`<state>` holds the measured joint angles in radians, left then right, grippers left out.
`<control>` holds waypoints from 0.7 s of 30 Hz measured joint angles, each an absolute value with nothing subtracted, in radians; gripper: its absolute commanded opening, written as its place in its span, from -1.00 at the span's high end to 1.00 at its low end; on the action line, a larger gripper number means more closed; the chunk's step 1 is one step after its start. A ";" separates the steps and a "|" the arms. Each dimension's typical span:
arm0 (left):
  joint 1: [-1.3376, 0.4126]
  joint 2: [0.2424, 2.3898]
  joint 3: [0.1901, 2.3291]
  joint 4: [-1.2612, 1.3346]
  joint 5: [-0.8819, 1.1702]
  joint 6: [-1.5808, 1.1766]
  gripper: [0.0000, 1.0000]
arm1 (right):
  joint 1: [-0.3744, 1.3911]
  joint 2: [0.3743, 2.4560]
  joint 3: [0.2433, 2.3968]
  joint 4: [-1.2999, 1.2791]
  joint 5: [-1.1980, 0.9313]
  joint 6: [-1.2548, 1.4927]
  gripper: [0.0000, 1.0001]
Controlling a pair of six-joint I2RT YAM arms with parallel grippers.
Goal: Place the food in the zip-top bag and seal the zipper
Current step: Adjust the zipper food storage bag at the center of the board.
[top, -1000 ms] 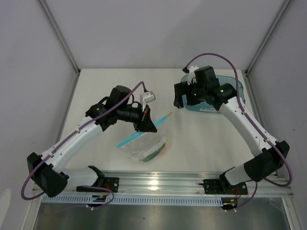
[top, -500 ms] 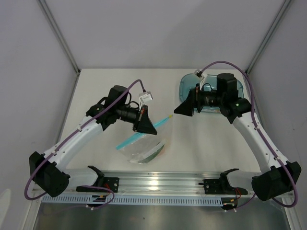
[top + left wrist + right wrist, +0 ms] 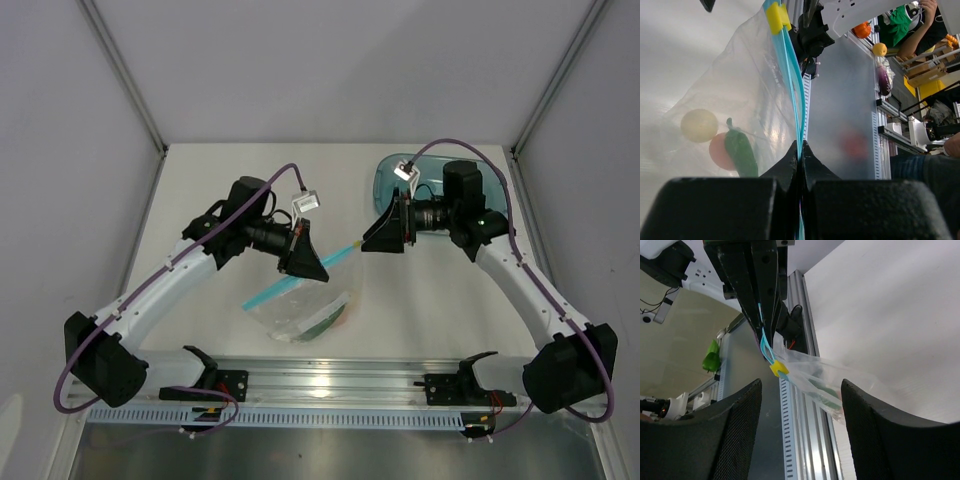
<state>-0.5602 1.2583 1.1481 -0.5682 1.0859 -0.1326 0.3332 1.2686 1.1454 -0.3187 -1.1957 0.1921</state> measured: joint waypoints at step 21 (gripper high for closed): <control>-0.560 1.270 1.149 -0.554 1.102 -0.176 0.99 | 0.431 1.294 1.045 -0.151 -1.229 0.284 0.22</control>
